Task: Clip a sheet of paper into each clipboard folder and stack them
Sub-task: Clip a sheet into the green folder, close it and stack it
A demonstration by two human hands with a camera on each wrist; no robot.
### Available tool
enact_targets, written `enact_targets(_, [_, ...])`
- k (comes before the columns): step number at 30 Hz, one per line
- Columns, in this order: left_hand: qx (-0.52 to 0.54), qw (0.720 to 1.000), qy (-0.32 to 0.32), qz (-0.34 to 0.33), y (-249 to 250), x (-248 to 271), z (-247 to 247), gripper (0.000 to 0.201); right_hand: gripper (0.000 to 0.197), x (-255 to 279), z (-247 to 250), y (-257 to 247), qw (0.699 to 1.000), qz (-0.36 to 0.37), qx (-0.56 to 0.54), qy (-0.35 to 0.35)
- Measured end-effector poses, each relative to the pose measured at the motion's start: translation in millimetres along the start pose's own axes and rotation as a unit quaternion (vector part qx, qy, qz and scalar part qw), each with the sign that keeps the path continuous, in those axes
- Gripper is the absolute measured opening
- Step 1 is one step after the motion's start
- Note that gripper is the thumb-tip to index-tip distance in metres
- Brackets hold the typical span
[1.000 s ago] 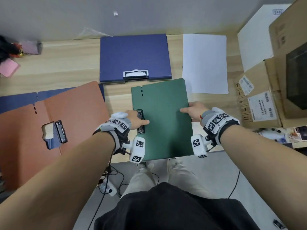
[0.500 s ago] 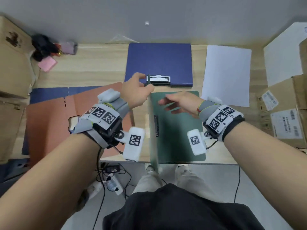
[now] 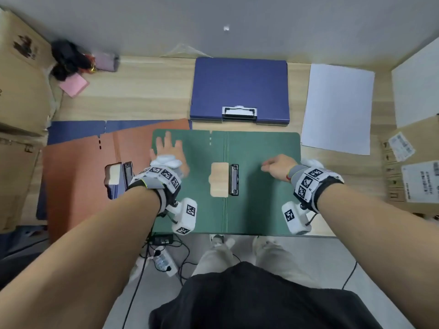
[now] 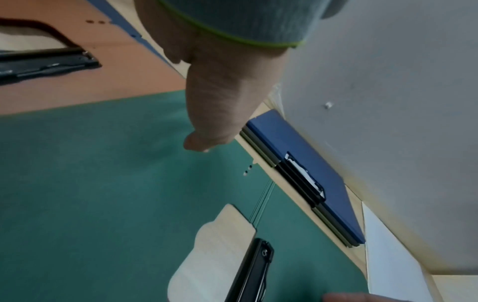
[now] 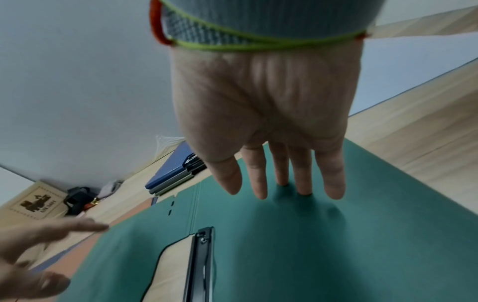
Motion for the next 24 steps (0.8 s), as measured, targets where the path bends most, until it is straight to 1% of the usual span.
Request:
enact_targets(2, [-0.024,0.994,-0.095,-0.041,4,0,-13,0.062,0.038,-1,1,2,1.0,-0.003,0.005,0.002])
enact_targets(4, [-0.057,0.985,-0.149,-0.065,11,-3,-19,0.057,0.038,-2,1,7,1.0,-0.007,-0.007,0.0])
enact_targets(5, [-0.064,0.984,-0.154,-0.067,15,-5,-20,0.051,0.037,-2,1,9,1.0,-0.009,-0.018,-0.004])
enact_targets(7, [-0.054,0.987,-0.14,-0.061,26,-13,-15,0.039,0.037,-1,3,13,0.998,-0.016,-0.051,-0.022])
enact_targets(9, [-0.014,0.99,-0.12,-0.071,51,-21,-1,0.035,0.036,-3,13,18,0.995,-0.027,-0.096,-0.03])
enact_targets(11, [0.056,0.99,-0.099,-0.082,90,-29,21,0.03,0.031,-10,40,28,0.989,-0.036,-0.143,-0.004])
enact_targets(13, [0.109,0.987,-0.074,-0.091,131,-34,48,0.021,0.02,-20,72,39,0.979,-0.058,-0.192,0.033])
enact_targets(14, [0.135,0.984,-0.063,-0.095,147,-35,57,0.018,0.017,-25,86,43,0.973,-0.069,-0.216,0.053])
enact_targets(16, [0.193,0.975,-0.056,-0.098,195,-37,70,0.022,0.027,-38,124,64,0.966,-0.082,-0.226,0.095])
enact_targets(18, [0.257,0.959,-0.087,-0.086,224,-33,72,0.023,0.036,-47,143,78,0.966,-0.086,-0.208,0.128])
enact_targets(20, [0.314,0.937,-0.133,-0.073,264,-30,64,0.026,0.043,-55,158,100,0.968,-0.104,-0.184,0.136])
enact_targets(22, [0.331,0.924,-0.176,-0.077,298,-24,51,0.035,0.049,-63,161,123,0.971,-0.121,-0.168,0.119])
enact_targets(24, [0.323,0.922,-0.2,-0.08,328,-21,37,0.047,0.052,-72,159,140,0.973,-0.13,-0.164,0.098])
Point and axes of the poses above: each hand's wrist, its own x-axis away from the middle knuckle, its own z-axis out of the back of the hand, y = z × x, the point moved 4 cm from there along -x, towards the middle knuckle, and after that the axes turned 14 degrees about y, right-handed, at the moved point
